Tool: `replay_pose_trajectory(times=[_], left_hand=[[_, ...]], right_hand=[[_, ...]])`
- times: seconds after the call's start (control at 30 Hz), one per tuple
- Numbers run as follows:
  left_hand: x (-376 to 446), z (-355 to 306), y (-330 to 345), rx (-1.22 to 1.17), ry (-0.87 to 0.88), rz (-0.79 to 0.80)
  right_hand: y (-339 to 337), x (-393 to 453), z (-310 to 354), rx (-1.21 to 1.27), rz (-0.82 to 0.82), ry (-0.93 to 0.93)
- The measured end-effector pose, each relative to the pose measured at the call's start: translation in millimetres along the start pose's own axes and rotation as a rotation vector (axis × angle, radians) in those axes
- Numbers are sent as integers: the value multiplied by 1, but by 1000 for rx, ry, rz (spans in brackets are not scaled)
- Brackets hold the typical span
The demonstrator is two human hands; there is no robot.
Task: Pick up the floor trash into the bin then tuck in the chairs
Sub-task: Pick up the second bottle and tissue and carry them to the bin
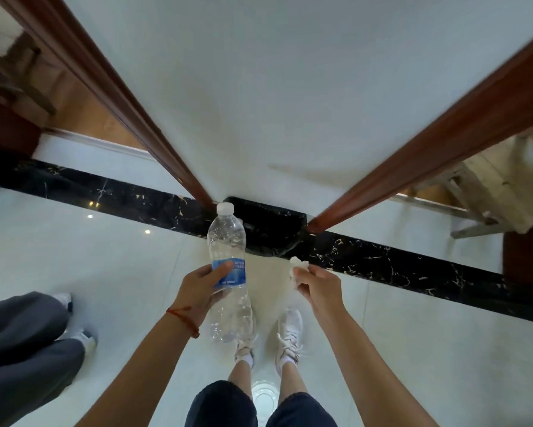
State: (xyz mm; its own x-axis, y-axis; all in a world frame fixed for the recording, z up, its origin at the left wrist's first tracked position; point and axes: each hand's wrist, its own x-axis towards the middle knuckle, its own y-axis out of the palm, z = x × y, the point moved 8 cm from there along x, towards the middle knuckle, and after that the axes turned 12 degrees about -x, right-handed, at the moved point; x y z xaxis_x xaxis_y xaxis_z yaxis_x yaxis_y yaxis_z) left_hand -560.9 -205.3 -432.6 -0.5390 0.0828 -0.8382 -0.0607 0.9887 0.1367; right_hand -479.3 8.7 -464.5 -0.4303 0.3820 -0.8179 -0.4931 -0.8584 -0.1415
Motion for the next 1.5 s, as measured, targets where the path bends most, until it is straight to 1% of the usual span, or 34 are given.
replay_pose_trajectory(times=[0.1, 0.23, 0.47, 0.57, 0.67, 0.87, 1.03, 1.2, 1.33, 1.43, 1.5], left_hand=[[24, 9, -1, -38, -3, -33], [49, 19, -4, -52, -7, -54], [68, 26, -4, -42, -27, -68], [74, 26, -4, -43, -42, -73], [79, 26, -3, -50, -58, -82], [93, 27, 1, -74, -104, -73], [111, 40, 9, -33, -186, -64], [130, 57, 21, -68, -278, -109], [142, 62, 30, -80, -287, -138], [148, 60, 43, -69, -278, -101], [150, 58, 48, -65, -261, -106]], right_hand=[[5, 31, -2, 47, 19, 4], [14, 67, -6, 97, 0, 22], [32, 113, 3, 141, -54, 85], [38, 124, 8, 144, -42, 103], [40, 127, 11, 148, -12, 121], [20, 119, 9, 67, -27, 107], [1, 98, 7, 56, -30, 69], [-14, 90, -3, 22, -34, 67], [-20, 90, -2, 45, -32, 54], [-22, 91, 1, 55, -33, 46], [-25, 92, 4, 54, -36, 34]])
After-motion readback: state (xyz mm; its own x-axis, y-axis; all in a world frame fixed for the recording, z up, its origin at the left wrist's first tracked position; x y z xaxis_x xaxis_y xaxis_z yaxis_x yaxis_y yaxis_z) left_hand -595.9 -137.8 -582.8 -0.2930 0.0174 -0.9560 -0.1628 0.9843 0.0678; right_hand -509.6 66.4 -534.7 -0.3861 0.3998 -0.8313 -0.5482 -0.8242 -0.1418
